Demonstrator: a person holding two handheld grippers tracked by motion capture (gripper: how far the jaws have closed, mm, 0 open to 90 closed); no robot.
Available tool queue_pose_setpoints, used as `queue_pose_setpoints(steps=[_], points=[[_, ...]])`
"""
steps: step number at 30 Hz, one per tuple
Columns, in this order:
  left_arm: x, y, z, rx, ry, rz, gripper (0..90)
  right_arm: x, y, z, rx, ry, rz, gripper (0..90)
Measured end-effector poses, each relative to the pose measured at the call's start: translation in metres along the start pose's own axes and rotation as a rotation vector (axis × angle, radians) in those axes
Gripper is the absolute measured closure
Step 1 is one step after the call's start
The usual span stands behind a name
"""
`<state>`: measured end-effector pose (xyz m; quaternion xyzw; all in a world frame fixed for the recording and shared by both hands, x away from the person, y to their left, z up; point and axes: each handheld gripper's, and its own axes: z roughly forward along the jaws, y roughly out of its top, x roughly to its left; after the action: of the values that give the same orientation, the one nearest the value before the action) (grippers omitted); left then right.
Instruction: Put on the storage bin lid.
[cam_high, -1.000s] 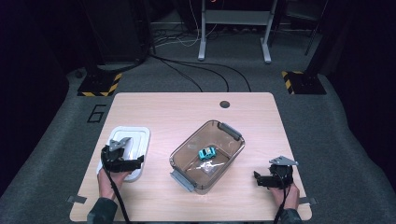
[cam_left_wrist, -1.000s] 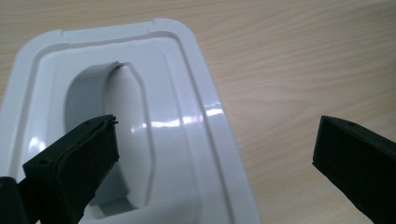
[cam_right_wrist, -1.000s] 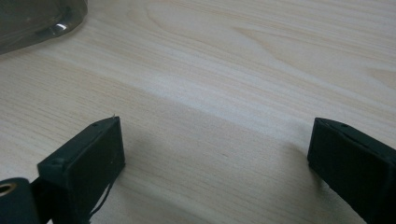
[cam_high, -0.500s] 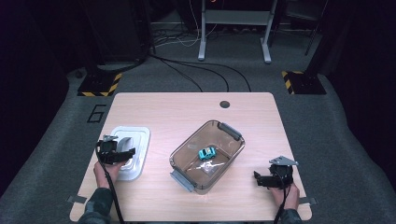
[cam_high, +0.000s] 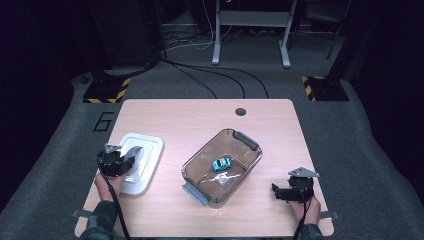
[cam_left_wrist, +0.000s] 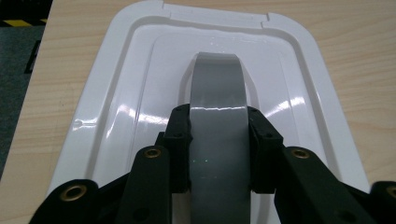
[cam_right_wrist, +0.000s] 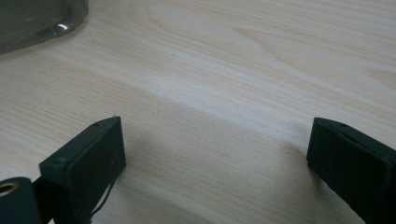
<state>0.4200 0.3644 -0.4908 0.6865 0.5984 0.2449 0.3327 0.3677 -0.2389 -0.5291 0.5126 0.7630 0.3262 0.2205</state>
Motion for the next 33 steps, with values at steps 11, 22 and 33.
queue_pose_setpoints(steps=[11, 22, 33], points=[[-0.005, 0.006, -0.027, 0.024, -0.077, 0.050, 66.8, 0.000, 0.000, 0.000, 0.000, 0.000, 0.000, 3.7], [-0.017, 0.027, -0.057, 0.005, -0.148, 0.097, 66.7, 0.000, 0.000, 0.000, 0.001, 0.000, 0.001, 3.6], [-0.033, 0.049, -0.084, -0.013, -0.186, 0.139, 66.7, 0.000, 0.000, 0.000, -0.001, -0.001, -0.002, 3.5]])
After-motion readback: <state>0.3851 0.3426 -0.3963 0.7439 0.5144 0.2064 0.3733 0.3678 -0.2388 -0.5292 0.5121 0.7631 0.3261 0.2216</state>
